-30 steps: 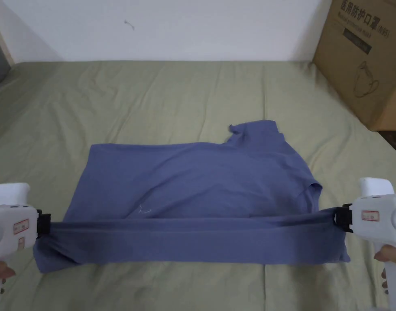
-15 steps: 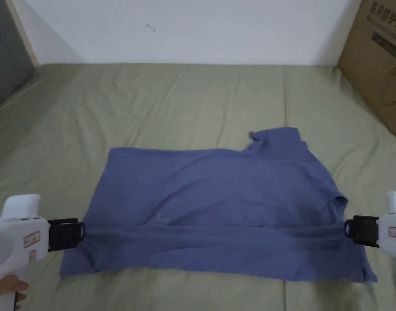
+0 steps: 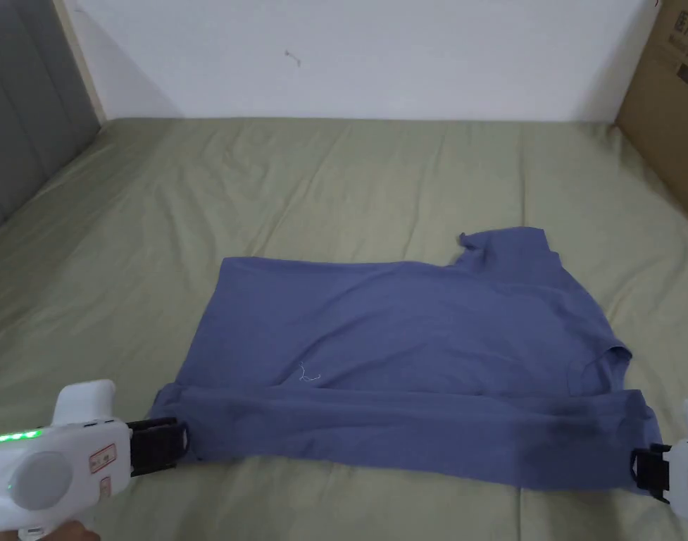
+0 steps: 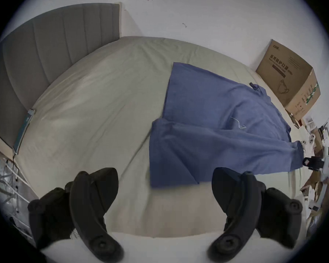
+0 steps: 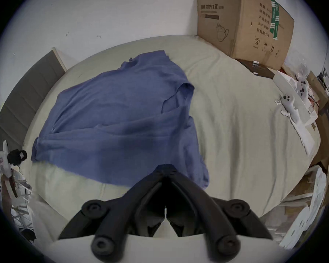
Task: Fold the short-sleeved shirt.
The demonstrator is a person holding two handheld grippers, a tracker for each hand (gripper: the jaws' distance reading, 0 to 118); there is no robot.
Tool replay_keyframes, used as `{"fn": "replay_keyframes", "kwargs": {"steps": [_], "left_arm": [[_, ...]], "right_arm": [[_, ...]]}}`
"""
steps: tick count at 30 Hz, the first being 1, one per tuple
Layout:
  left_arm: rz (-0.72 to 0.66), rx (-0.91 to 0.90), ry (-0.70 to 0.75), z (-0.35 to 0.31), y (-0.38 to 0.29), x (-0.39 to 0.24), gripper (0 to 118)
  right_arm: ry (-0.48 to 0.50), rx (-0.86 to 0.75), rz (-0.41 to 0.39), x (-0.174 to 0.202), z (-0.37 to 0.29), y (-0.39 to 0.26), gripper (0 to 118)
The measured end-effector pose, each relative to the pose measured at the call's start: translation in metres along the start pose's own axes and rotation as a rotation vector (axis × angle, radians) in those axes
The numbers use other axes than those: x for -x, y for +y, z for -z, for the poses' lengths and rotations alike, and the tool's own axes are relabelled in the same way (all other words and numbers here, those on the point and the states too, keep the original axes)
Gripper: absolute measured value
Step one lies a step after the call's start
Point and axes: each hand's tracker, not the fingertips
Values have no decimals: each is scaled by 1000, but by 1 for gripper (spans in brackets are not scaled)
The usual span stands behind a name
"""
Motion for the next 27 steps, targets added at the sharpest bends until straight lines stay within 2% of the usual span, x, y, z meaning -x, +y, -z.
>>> {"fn": "replay_keyframes", "kwargs": {"steps": [3, 4, 5, 6, 9, 10, 11, 12, 13, 14, 18, 19, 20, 21, 22, 23, 25, 27], "left_arm": [[49, 67, 103, 23, 2, -3, 100], [60, 89, 96, 29, 0, -1, 82], [55, 97, 92, 35, -2, 1, 50], [27, 131, 111, 40, -5, 1, 23], [-2, 86, 74, 36, -4, 0, 5], [0, 84, 71, 37, -2, -5, 5], [41, 100, 98, 37, -2, -6, 5], [82, 101, 109, 37, -1, -11, 5], [113, 101, 115, 36, 0, -14, 5], [129, 98, 116, 33, 2, -17, 5], [87, 86, 85, 25, 7, -9, 5], [80, 86, 78, 23, 6, -4, 5], [76, 81, 76, 22, 7, -4, 5], [75, 79, 74, 21, 9, -5, 5], [73, 82, 70, 21, 10, -6, 5], [72, 81, 57, 19, 9, -5, 5], [93, 85, 70, 17, 10, -10, 5], [118, 80, 70, 12, 10, -9, 5]], "right_arm": [[21, 6, 12, -3, 3, -3, 0], [20, 6, 20, -2, 1, -3, 0], [22, 9, 22, -3, 2, -4, 0], [22, 10, 24, -4, 2, -5, 0], [22, 10, 34, -2, -1, -10, 0], [23, 6, 35, -3, -1, -10, 0], [21, -1, 33, -3, 0, -10, 12], [13, -8, 27, 1, -3, -10, 41], [5, -11, 30, 1, -1, -8, 86], [-2, -9, 38, -1, 2, -6, 92], [23, -21, 96, -10, 20, 4, 90], [22, 25, 120, -12, 33, 4, 73], [21, 70, 130, -13, 46, 3, 31], [11, 119, 124, -14, 62, -1, 6], [-28, 148, 133, -13, 74, -5, 6], [0, 106, 145, -11, 75, -8, 6], [-22, 87, 151, -5, 60, -3, 6], [-25, 66, 84, -4, 49, 1, 6]]}}
